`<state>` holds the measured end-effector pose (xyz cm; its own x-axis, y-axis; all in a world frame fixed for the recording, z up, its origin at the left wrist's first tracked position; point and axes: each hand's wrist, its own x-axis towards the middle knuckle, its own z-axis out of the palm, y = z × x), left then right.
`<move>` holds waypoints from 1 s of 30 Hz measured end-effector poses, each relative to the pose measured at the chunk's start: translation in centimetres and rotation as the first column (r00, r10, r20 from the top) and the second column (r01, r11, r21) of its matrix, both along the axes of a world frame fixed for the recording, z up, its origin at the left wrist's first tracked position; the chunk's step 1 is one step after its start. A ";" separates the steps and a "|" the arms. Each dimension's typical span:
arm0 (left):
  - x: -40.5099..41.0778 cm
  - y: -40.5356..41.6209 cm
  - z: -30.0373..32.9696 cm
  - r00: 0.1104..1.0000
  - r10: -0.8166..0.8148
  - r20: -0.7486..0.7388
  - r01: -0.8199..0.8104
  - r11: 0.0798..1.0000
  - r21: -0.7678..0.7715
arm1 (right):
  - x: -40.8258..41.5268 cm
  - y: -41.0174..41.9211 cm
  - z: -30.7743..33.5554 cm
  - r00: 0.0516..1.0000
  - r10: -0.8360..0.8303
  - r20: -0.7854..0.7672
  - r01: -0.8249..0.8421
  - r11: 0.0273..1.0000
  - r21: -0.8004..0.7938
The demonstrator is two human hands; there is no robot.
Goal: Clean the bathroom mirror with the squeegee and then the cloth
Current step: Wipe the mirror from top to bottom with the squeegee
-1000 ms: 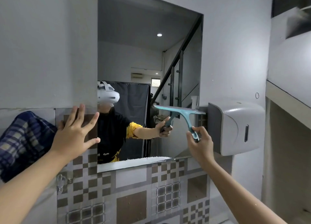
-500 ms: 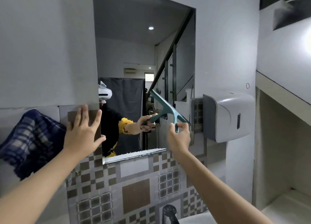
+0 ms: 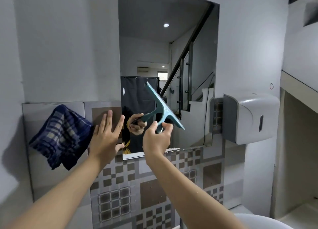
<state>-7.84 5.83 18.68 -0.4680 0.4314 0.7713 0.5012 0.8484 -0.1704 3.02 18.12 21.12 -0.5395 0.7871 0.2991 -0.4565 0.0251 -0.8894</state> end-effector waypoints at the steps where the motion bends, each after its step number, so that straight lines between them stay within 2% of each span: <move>1: 0.1 -0.1 0.0 1.000 0.005 -0.004 -0.005 1.000 -0.004 | -0.1 -0.7 0.0 1.000 0.009 -0.002 -0.009 1.000 -0.003; 8: 0.0 -0.4 -0.2 1.000 -0.027 -0.004 0.027 0.999 0.028 | -0.1 -2.1 -0.1 1.000 0.019 0.004 -0.019 0.999 0.030; 17: -0.1 -0.4 -0.4 0.999 -0.050 0.009 0.050 0.997 0.059 | -0.2 -2.5 -2.0 0.998 -0.049 0.028 0.041 0.968 0.249; 23: -0.3 -0.4 -0.5 1.000 -0.023 0.017 0.022 0.997 0.069 | -0.1 -0.5 -5.0 0.992 -0.123 -0.007 0.104 0.811 0.575; 30: -0.1 -0.2 -1.5 1.000 -0.027 0.001 0.027 0.996 0.085 | 0.0 3.2 -5.3 0.987 -0.161 -0.017 0.120 0.660 0.741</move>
